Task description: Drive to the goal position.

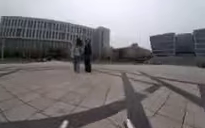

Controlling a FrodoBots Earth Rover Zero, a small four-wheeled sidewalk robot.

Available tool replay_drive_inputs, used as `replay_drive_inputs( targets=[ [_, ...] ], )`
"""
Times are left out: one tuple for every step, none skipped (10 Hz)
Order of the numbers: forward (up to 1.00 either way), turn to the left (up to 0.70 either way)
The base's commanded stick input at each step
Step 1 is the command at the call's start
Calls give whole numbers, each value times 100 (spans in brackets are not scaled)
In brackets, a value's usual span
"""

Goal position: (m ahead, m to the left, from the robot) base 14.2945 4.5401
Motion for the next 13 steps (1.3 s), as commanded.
replay_drive_inputs(
  targets=[
    [100,2],
    [100,2],
    [100,2],
    [100,2],
    [100,2],
    [100,2],
    [100,2],
    [100,2],
    [100,2],
    [100,2],
    [100,2],
    [100,2],
    [100,2]
  ],
)
